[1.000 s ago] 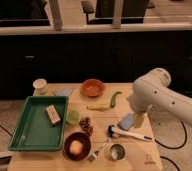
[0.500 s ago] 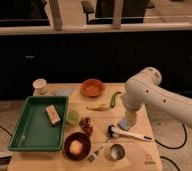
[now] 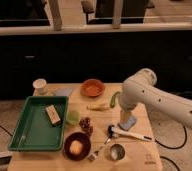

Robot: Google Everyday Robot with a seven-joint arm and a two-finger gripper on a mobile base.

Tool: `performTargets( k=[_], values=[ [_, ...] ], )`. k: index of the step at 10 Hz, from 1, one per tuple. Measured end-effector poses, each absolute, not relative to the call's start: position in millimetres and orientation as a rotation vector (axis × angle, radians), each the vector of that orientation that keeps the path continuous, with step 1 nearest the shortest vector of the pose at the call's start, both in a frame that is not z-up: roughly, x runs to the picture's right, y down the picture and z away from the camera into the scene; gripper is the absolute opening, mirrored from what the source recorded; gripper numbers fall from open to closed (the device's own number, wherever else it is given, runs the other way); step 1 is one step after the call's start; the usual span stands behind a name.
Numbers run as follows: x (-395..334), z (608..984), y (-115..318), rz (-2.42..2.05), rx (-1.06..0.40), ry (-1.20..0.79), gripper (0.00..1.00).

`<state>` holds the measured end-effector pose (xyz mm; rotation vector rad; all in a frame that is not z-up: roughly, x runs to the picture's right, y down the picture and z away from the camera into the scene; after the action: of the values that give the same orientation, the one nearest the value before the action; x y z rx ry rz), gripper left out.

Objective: Place banana in table surface

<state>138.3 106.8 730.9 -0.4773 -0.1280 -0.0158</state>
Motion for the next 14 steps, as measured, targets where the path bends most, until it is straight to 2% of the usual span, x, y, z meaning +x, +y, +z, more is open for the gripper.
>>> performTargets(
  k=[14],
  values=[
    [100.6,791.7,101.0,0.07,-0.472,-0.222,0.8]
  ],
)
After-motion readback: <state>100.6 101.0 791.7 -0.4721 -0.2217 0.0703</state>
